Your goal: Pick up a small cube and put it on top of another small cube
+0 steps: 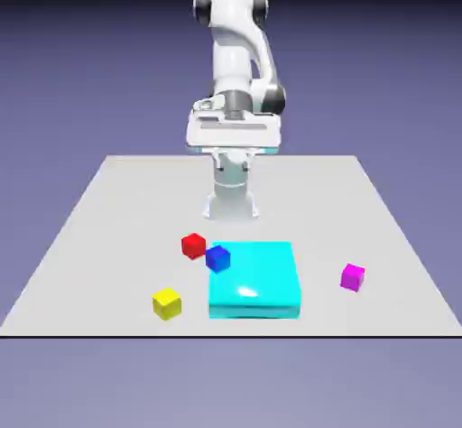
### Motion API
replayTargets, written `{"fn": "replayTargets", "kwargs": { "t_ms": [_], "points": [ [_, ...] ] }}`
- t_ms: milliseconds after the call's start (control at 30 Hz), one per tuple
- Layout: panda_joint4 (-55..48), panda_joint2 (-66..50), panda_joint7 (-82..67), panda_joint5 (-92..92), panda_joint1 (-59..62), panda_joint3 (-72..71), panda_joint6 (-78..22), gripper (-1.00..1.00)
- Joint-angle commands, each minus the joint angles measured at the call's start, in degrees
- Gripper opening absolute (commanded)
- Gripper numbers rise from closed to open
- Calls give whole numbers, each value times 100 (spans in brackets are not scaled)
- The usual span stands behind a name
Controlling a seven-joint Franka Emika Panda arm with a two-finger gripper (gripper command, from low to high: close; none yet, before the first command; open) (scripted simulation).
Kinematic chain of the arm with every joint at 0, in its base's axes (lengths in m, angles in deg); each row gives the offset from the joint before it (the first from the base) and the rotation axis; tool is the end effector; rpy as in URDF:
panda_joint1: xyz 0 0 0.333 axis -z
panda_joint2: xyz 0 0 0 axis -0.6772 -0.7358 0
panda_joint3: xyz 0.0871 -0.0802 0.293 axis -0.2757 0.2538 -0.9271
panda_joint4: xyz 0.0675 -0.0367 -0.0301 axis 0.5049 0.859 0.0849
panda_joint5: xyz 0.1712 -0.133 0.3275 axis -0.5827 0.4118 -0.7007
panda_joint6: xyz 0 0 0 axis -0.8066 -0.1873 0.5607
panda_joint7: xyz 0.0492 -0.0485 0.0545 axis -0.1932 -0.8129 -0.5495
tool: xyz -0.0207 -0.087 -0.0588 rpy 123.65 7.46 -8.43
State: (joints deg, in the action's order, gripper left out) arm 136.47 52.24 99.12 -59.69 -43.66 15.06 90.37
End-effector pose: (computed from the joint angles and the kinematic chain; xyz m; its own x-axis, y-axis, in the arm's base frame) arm 0.3956 -0.0077 0.4402 0.5425 -0.7011 0.4628 -0.5258 -0.7131 -0.4637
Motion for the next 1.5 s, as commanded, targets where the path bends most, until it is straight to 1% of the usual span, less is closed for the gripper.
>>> {"fn": "replayTargets", "kwargs": {
  "t_ms": [0,767,833,967,1000,1033,1167,1467],
  "points": [
    [-58,-202,-11,-88,-29,163,-250,0],
    [-1392,-4833,-270,-2100,-697,3906,-5980,0],
    [-1401,-4862,-271,-2113,-702,3930,-6016,0],
    [-1043,-5608,-844,-2987,-525,3279,-5173,0],
    [-1043,-5608,-844,-2987,-525,3279,-5173,-100],
    [-1043,-5608,-844,-2987,-525,3279,-5173,-100],
    [-1439,-4860,-171,-2204,-623,3859,-5997,-100],
    [-2292,-4826,2072,-4257,1135,2261,-5576,-100]
  ]
}}
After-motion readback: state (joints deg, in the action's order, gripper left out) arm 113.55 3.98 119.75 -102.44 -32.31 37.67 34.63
